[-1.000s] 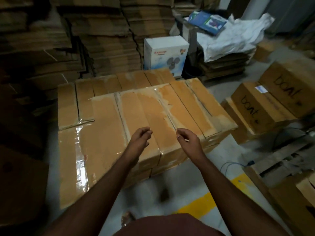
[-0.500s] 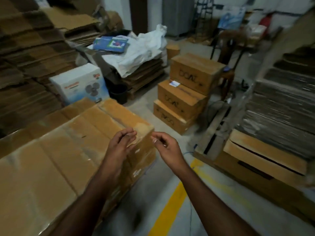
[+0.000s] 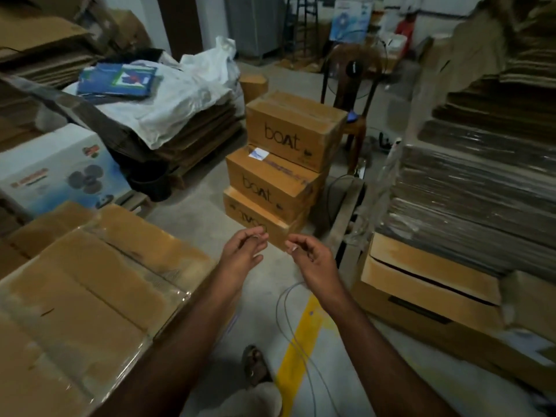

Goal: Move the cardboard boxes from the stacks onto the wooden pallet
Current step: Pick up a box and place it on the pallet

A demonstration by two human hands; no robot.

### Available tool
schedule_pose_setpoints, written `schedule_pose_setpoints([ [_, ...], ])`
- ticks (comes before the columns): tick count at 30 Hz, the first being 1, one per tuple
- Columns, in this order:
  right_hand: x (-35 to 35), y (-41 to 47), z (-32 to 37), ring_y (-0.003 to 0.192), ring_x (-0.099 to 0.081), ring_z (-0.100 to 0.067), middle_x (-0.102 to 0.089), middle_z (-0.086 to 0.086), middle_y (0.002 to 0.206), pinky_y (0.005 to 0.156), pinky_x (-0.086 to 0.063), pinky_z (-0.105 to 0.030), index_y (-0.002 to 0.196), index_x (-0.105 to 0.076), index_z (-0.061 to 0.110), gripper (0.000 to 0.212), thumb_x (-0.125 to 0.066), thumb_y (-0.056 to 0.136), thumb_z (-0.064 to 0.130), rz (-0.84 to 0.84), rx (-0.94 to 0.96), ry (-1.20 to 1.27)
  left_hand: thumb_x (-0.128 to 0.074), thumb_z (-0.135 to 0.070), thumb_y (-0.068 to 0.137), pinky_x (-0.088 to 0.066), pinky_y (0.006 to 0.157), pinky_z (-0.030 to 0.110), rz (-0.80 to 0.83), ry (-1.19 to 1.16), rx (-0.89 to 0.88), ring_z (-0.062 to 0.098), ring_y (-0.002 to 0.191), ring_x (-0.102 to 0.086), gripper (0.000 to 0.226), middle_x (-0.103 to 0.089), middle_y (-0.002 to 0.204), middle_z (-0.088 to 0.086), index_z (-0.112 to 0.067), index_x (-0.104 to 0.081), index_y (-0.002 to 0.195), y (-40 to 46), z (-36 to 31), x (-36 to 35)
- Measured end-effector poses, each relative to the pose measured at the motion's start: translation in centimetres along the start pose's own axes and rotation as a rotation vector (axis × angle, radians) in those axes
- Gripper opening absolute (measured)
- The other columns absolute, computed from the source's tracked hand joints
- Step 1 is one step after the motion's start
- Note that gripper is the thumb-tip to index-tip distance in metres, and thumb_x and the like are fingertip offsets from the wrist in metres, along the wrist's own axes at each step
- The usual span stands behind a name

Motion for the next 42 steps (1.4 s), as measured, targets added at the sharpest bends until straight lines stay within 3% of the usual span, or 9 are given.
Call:
schedule_pose_setpoints([
  [2, 1.2, 3.9, -0.1, 0.102, -0.066, -0.013, -0.072, 0.002, 0.107, 0.089, -0.053, -0.030, 0.110, -0.069, 0.019, 0.016, -0.061, 0.097, 0.015, -0.022, 0.002, -0.046, -0.054, -0.018, 0.102, -0.051, 0.098, 0.033, 0.030, -0.014, 0.017, 0.018, 0.115, -0.064, 0.014, -0.071, 0.117, 0.002, -0.021, -0.066, 0.109, 4.4, 0.3, -1.4],
  [5, 3.6, 9.3, -0.2, 0.101, -0.065, -0.010, -0.070, 0.007, 0.104, 0.089, -0.052, -0.025, 0.108, -0.067, 0.025, 0.015, -0.061, 0.098, 0.016, -0.068, -0.025, -0.103, -0.054, -0.021, 0.102, -0.050, 0.094, 0.031, 0.069, -0.026, 0.089, 0.016, 0.117, -0.063, 0.012, -0.070, 0.116, -0.001, -0.022, -0.064, 0.109, 10.4, 0.4, -2.9],
  [10, 6.9, 18.5, 0.2, 0.106, -0.066, -0.015, -0.071, 0.002, 0.110, 0.092, -0.052, -0.034, 0.111, -0.065, 0.027, 0.017, -0.057, 0.099, 0.018, -0.147, -0.046, -0.131, -0.057, -0.024, 0.101, -0.050, 0.085, 0.025, 0.151, 0.006, 0.106, 0.010, 0.112, -0.063, 0.014, -0.070, 0.118, -0.001, -0.023, -0.064, 0.112, 19.9, -2.7, -5.9],
  [18, 10.7, 30.9, 0.0, 0.106, -0.067, -0.016, -0.071, -0.001, 0.109, 0.093, -0.053, -0.034, 0.106, -0.065, 0.031, 0.020, -0.057, 0.098, 0.014, -0.246, -0.064, -0.068, -0.057, -0.023, 0.100, -0.050, 0.092, 0.028, 0.226, 0.017, 0.180, 0.011, 0.112, -0.063, 0.013, -0.068, 0.119, 0.000, -0.022, -0.064, 0.111, 31.4, -5.6, -11.7],
  [21, 12.6, 36.2, -0.9, 0.106, -0.066, -0.013, -0.070, -0.002, 0.112, 0.092, -0.053, -0.029, 0.114, -0.065, 0.020, 0.019, -0.057, 0.099, 0.012, -0.277, -0.083, -0.060, -0.056, -0.023, 0.100, -0.048, 0.098, 0.033, 0.238, 0.048, 0.194, 0.014, 0.115, -0.062, 0.012, -0.068, 0.121, 0.000, -0.024, -0.065, 0.109, 36.7, -5.6, -14.0],
  [27, 15.8, 52.9, -4.4, 0.109, -0.064, -0.016, -0.069, -0.003, 0.116, 0.095, -0.052, -0.033, 0.118, -0.066, 0.016, 0.021, -0.058, 0.099, 0.017, -0.291, -0.085, -0.081, -0.055, -0.027, 0.101, -0.051, 0.091, 0.031, 0.264, 0.091, 0.272, 0.014, 0.112, -0.064, 0.018, -0.070, 0.116, 0.000, -0.020, -0.065, 0.115, 50.0, -5.5, -19.7],
  [33, 19.4, 72.2, -11.1, 0.108, -0.061, -0.013, -0.064, -0.003, 0.120, 0.077, -0.044, -0.008, 0.126, -0.063, 0.009, 0.029, -0.058, 0.097, 0.012, -0.290, -0.194, -0.182, -0.052, -0.028, 0.101, -0.049, 0.086, 0.035, 0.161, 0.122, 0.511, 0.017, 0.099, -0.062, 0.013, -0.068, 0.109, 0.001, -0.021, -0.063, 0.104, 63.7, -2.8, -26.5],
  [39, 22.3, 87.6, -17.7, 0.129, -0.050, -0.025, -0.051, -0.008, 0.142, 0.107, -0.043, -0.038, 0.137, -0.054, 0.017, 0.044, -0.062, 0.094, 0.021, -0.094, -0.277, -0.374, -0.052, -0.023, 0.102, -0.044, 0.071, 0.028, 0.112, 0.142, 0.627, 0.009, 0.087, -0.052, 0.008, -0.057, 0.105, -0.002, -0.020, -0.055, 0.109, 73.0, -0.9, -35.4],
  [42, 23.1, 93.1, -20.8, 0.140, -0.038, -0.029, -0.040, -0.008, 0.153, 0.112, -0.037, -0.045, 0.142, -0.047, 0.018, 0.055, -0.062, 0.090, 0.028, -0.005, -0.338, -0.495, -0.058, -0.021, 0.096, -0.046, 0.068, 0.029, -0.030, 0.066, 0.791, 0.017, 0.091, -0.056, 0.036, -0.055, 0.114, 0.004, -0.011, -0.048, 0.129, 76.1, 0.7, -36.2],
])
Point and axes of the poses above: each hand's wrist, its own y-axis towards the middle knuckle, its own x-axis out of the back of the hand, z = x × y, the point moved 8 cm from there along y, towards the middle knuckle
